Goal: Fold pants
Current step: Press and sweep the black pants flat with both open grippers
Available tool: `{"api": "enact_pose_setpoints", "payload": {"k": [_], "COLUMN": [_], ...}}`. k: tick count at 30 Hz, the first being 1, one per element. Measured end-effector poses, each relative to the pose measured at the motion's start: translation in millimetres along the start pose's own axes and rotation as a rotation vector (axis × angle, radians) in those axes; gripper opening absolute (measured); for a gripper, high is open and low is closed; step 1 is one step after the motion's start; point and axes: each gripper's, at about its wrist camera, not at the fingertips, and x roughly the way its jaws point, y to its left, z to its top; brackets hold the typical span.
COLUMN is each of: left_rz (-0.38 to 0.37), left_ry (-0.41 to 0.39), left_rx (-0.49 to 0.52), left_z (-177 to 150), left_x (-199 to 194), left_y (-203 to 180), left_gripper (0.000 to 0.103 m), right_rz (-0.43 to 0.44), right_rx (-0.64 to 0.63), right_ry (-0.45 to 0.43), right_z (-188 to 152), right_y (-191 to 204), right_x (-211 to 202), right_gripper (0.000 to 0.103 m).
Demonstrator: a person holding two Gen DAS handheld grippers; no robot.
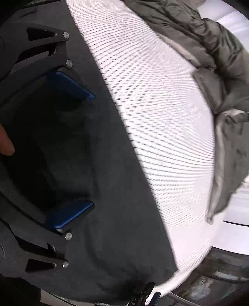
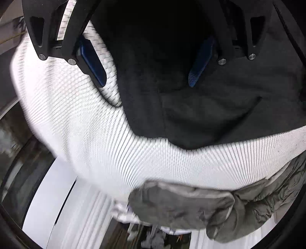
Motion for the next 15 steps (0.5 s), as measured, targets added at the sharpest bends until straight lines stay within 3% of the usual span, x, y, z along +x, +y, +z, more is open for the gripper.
{"api": "enact_pose_setpoints", "payload": {"k": [2,5,9,12,14,15], "left_rz": [-0.037,-0.054,0.001,-0.001,-0.020,-0.021], "left_ry": [-0.026,-0.005,0.061,0.059,0.053,0.052], "left_rx": [-0.030,-0.031,0.001,-0.005,-0.010,-0.012], "left_z": [11.5,27.1,34.7,34.5,33.4,30.4], "left_x": [-1.9,15.5,45.1,50.8,51.3,49.0], "left_y": [1.6,-5.6,-12.2,-10.6,-6.9,-5.8], "left_gripper": [0.102,0.102,0.103,0.103,0.103,0.103], "right_rz": [0.036,0.188,0.360,0.297,0.301,0.218], "right_rx": [0.021,-0.003,-0.117,-0.249,-0.247,-0.224], "right_ry": [-0.048,-0.077,-0.008,0.080,0.095,0.095], "right_z": [12.2,30.4,44.0,42.6,40.1,43.4], "right_y": [7.9,44.6,121.0,157.8,146.7,130.1], "right_x": [-13.8,-20.9,21.7,49.9,51.0,55.4], "right_gripper": [0.089,0.089,0.089,0.089,0.088,0.088]}}
